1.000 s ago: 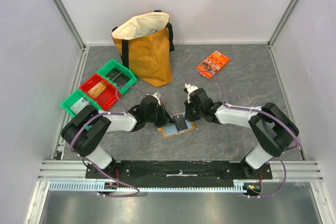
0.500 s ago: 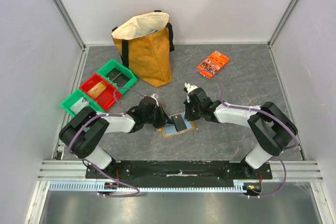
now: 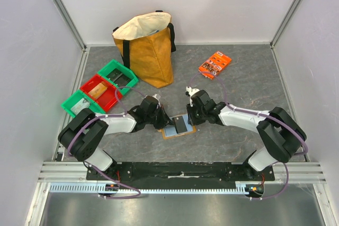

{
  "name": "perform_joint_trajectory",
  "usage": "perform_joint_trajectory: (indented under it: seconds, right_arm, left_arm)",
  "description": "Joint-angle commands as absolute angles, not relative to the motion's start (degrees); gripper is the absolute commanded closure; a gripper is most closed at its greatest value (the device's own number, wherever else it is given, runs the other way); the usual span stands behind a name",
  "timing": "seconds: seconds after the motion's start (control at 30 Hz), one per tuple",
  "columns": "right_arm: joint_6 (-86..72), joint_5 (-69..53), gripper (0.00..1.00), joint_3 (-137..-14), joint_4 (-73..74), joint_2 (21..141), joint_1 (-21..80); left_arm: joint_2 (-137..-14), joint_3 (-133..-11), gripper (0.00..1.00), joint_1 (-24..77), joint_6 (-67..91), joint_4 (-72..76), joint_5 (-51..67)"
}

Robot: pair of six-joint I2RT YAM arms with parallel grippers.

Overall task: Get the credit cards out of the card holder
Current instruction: Remove the credit card from the card holder.

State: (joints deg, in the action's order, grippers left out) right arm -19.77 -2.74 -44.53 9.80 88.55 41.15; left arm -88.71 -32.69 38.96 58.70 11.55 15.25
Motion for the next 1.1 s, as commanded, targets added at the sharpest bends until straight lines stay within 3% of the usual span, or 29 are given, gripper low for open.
perform_joint_trajectory:
  seconds: [0.0, 0.1, 0.33, 0.7, 1.07]
  right_arm:
    - [-18.63, -3.25, 0.65, -47.2, 9.85, 87.8, 42.8]
    - [-18.63, -2.47, 0.57, -47.72, 9.67, 88.94, 43.59]
    - [-18.63, 2.36, 0.56, -47.55, 10.28, 91.75, 44.38]
    - [-18.81, 8.35, 0.73, -45.97, 15.47, 93.95, 44.38]
    - [-18.81, 9.67, 0.75, -46.32, 17.4, 95.71, 44.38]
  left_arm:
    - [-87.89, -34.63, 0.98, 39.11, 55.99, 9.67, 13.89]
    - [-87.98, -34.89, 0.98, 39.2, 55.99, 9.67, 13.97]
    - [-88.33, -35.42, 0.98, 39.2, 55.9, 9.49, 14.15]
    - [-88.68, -36.74, 0.98, 39.02, 54.05, 7.12, 13.89]
    - [-85.87, -36.3, 0.98, 37.71, 52.21, 3.43, 14.85]
